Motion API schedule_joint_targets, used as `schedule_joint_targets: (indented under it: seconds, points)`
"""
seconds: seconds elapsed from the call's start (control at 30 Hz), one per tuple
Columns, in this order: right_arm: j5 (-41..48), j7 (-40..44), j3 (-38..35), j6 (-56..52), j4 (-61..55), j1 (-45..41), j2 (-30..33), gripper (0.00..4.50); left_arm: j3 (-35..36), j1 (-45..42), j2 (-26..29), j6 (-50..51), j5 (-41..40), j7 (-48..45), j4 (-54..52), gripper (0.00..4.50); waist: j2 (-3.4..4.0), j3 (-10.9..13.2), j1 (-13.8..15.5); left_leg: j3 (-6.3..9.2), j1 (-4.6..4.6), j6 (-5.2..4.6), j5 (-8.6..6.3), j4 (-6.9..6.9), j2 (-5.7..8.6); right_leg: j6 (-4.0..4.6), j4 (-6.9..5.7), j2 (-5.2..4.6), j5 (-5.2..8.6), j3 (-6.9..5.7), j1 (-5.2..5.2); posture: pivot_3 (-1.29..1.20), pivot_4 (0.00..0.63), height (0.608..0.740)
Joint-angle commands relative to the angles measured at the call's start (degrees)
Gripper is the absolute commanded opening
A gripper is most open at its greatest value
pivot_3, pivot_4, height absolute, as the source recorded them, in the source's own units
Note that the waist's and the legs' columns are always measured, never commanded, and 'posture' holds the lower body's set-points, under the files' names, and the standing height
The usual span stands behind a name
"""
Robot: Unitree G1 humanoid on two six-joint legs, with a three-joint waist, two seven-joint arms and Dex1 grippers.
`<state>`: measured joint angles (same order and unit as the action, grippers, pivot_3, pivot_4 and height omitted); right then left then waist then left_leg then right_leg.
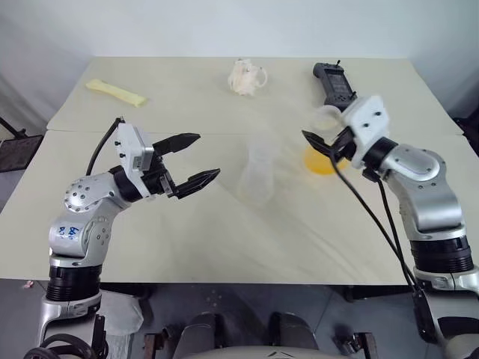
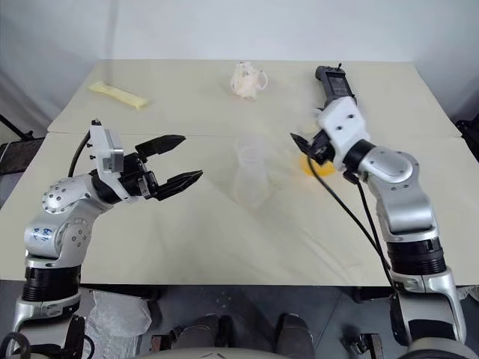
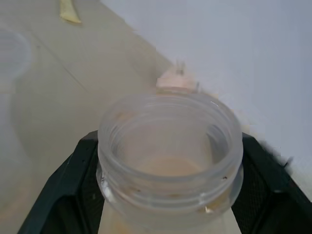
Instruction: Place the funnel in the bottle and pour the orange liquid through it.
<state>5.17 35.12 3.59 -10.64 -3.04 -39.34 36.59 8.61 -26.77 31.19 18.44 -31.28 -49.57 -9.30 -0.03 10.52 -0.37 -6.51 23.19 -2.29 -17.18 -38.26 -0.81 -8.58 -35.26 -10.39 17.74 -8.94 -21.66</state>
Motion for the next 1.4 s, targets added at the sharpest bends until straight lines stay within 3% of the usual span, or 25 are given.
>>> schedule_joint_targets:
  seconds: [0.03,0.23,0.37,0.5,0.9,1.4]
  points:
    - [-5.15,-2.27,1.75,6.88,0.67,-2.47,-1.56,2.82,-0.16,-0.77,-0.58,-1.96,0.34,-0.33,0.67,4.50,0.00,0.00,0.01,0.00,0.00,0.01,0.00,0.01,0.00,0.00,0.00,0.00,0.00,0.00,0.00,0.00,0.150,0.740]
    - [-13.91,-7.39,3.46,14.77,4.45,-4.99,-2.67,2.82,-0.77,-1.01,-1.38,-2.74,0.91,-0.28,1.63,4.50,-0.02,0.01,0.27,0.04,0.02,0.01,0.01,-0.02,0.01,0.00,0.00,-0.01,0.00,-0.02,0.01,0.00,0.150,0.740]
    - [-25.10,-12.40,7.17,24.14,5.85,-6.39,-0.95,2.82,-1.07,-0.89,-1.69,-3.15,1.22,-0.30,1.79,4.50,-0.02,0.01,0.00,0.04,0.03,0.01,0.01,0.01,0.01,0.00,0.02,-0.01,0.00,-0.03,0.00,0.00,0.150,0.740]
    - [-28.76,-15.11,7.60,26.26,6.68,-6.93,-2.21,2.82,-1.33,-1.06,-2.00,-3.46,1.48,-0.24,1.87,4.50,-0.02,0.01,-0.11,0.06,0.01,0.05,0.03,0.04,-0.02,0.00,0.04,0.02,0.00,-0.04,0.01,0.00,0.150,0.740]
    - [-35.35,-18.61,8.02,35.91,10.83,-8.57,-0.52,2.82,-1.92,-1.79,-2.41,-3.56,1.85,0.06,1.81,4.50,-0.03,0.02,-0.56,0.10,0.02,0.05,0.03,0.05,-0.01,0.00,0.05,0.02,0.00,-0.07,0.03,0.00,0.150,0.740]
    - [-41.88,-23.45,8.13,38.51,11.76,-9.21,-0.07,2.82,-2.18,-1.97,-3.11,-3.89,2.31,0.03,1.99,4.50,-0.03,0.02,-1.24,0.13,0.02,0.06,0.04,0.07,-0.02,0.00,0.05,0.01,0.00,-0.08,0.03,0.00,0.150,0.740]
